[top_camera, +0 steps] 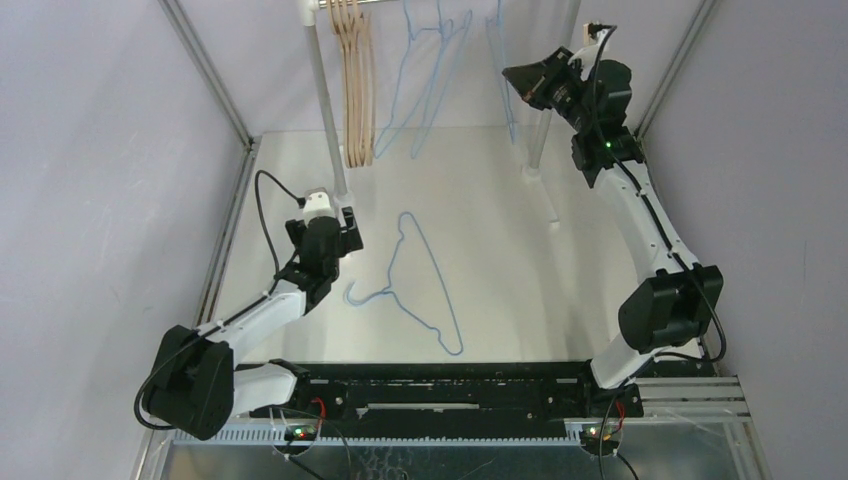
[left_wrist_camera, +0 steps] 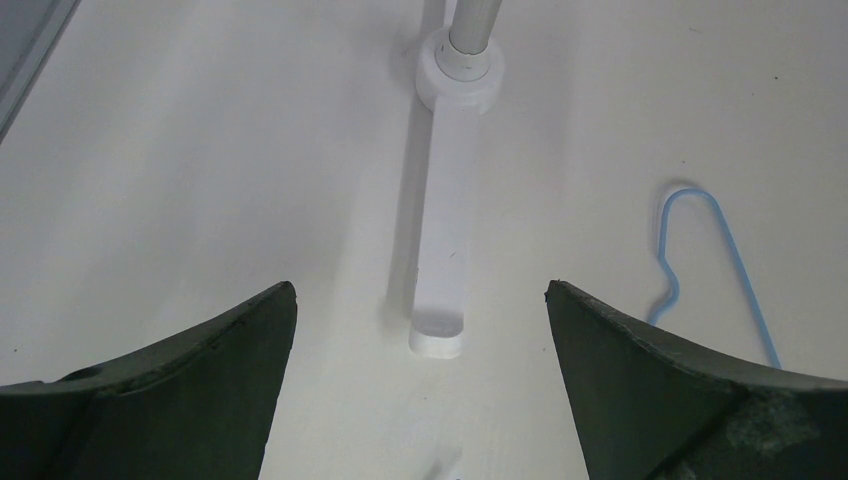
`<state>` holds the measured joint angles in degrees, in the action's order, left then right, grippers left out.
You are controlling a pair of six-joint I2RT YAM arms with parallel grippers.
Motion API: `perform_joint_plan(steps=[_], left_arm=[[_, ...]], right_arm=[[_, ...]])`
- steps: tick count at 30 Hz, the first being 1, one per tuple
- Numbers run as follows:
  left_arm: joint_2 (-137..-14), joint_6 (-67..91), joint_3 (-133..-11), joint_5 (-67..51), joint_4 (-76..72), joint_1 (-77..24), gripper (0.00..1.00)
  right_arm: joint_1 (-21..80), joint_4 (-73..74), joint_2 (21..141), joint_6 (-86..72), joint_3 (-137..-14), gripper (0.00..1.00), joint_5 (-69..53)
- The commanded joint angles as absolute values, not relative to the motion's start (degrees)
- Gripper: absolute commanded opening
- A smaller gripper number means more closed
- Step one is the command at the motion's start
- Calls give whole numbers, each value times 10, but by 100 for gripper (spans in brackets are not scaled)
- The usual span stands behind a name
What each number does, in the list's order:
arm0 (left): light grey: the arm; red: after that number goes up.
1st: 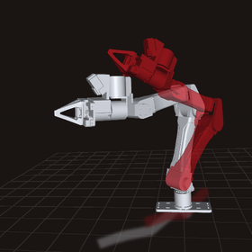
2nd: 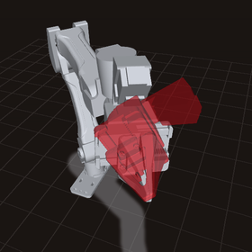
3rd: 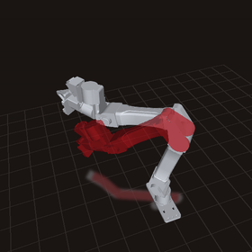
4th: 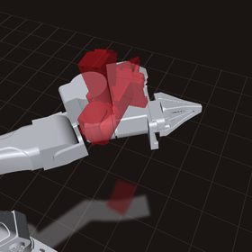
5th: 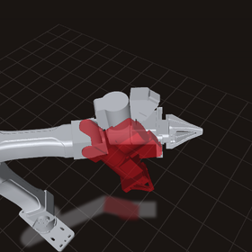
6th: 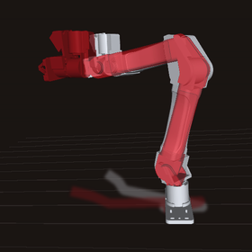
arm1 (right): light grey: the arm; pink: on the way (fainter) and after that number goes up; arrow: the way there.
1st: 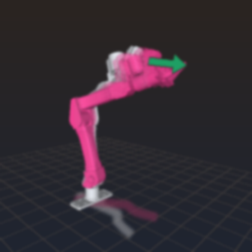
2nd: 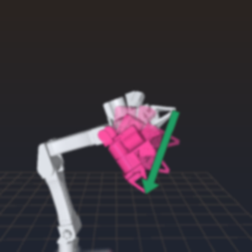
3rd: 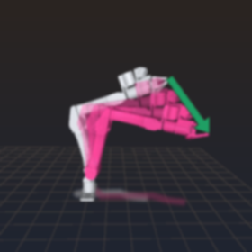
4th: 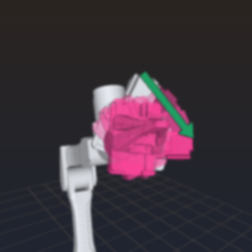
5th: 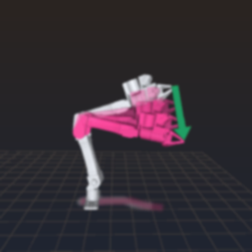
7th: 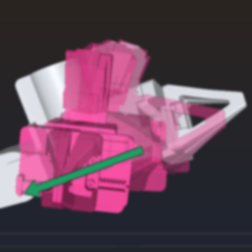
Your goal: Organize the hangers
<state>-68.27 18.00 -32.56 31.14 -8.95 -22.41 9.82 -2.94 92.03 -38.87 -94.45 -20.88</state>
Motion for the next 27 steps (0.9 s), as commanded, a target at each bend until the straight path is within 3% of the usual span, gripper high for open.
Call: perform_joint_plan(steps=[1, 16, 17, 20, 22, 27], left_arm=[[-686, 184, -333, 312, -117, -222, 99], [-678, 184, -331, 309, -115, -222, 99], [-678, 184, -332, 309, -114, -222, 99], [-678, 184, -332, 307, -115, -222, 99], [-678, 184, -332, 307, -114, -222, 99], [-680, 186, -333, 306, -114, -222, 99]], right_arm=[[118, -47, 919, -370, -982, 0, -213], [205, 44, 995, -308, -1055, 0, -234], [204, 41, 992, -308, -1046, 12, -229], [203, 35, 963, -295, -1006, 71, -184], [203, 27, 939, -267, -977, 97, -165], [202, 28, 860, -209, -901, 100, -100]])
